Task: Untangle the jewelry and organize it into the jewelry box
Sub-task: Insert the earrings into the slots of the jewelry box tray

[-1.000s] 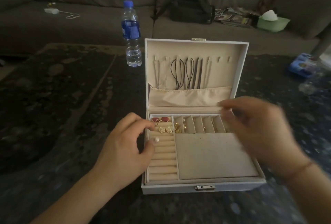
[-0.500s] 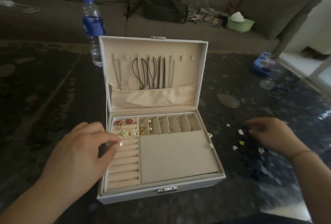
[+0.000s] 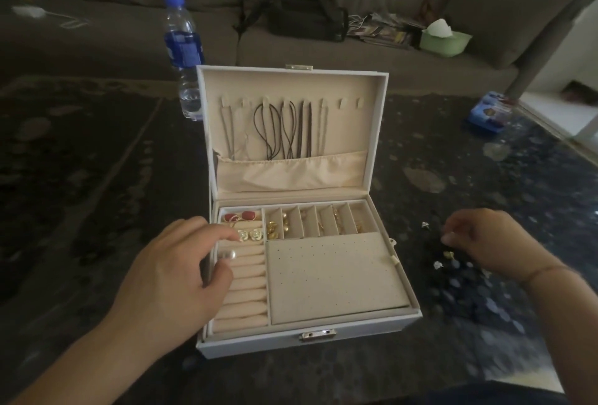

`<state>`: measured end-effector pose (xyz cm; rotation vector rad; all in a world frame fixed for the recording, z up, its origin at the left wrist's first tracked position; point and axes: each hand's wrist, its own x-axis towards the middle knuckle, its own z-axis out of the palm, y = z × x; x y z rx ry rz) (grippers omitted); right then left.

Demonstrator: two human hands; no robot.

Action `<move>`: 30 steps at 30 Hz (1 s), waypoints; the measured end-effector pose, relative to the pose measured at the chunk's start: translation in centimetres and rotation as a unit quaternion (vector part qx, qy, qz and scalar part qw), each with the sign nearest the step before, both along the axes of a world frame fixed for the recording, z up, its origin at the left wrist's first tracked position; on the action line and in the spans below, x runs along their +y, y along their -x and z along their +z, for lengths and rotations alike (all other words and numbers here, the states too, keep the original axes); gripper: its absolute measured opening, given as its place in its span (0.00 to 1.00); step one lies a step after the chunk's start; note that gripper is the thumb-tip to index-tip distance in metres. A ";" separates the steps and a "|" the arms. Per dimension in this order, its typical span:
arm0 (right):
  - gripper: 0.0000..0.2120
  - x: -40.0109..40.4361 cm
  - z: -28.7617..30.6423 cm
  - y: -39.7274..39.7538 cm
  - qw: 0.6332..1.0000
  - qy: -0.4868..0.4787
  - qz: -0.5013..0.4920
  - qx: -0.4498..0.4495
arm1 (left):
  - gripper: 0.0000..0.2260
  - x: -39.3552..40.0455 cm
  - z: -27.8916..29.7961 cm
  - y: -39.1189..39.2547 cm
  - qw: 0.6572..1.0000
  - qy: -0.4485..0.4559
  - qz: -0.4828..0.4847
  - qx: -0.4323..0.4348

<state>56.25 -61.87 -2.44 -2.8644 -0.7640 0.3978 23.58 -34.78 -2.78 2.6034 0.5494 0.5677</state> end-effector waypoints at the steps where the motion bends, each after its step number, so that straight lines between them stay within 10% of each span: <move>1: 0.08 0.3 0.7 0.4 1.000 -0.012 0.010 -0.024 | 0.14 0.0 0.0 0.0 1.000 0.003 0.003 -0.004; 9: 0.09 8.8 5.6 13.4 0.929 -0.306 0.193 0.076 | 0.12 -0.3 -0.3 0.1 0.999 0.026 0.006 -0.020; 30: 0.08 16.9 2.5 18.6 0.864 -0.301 0.389 -0.106 | 0.13 0.4 -0.1 -0.5 0.987 0.101 0.004 -0.123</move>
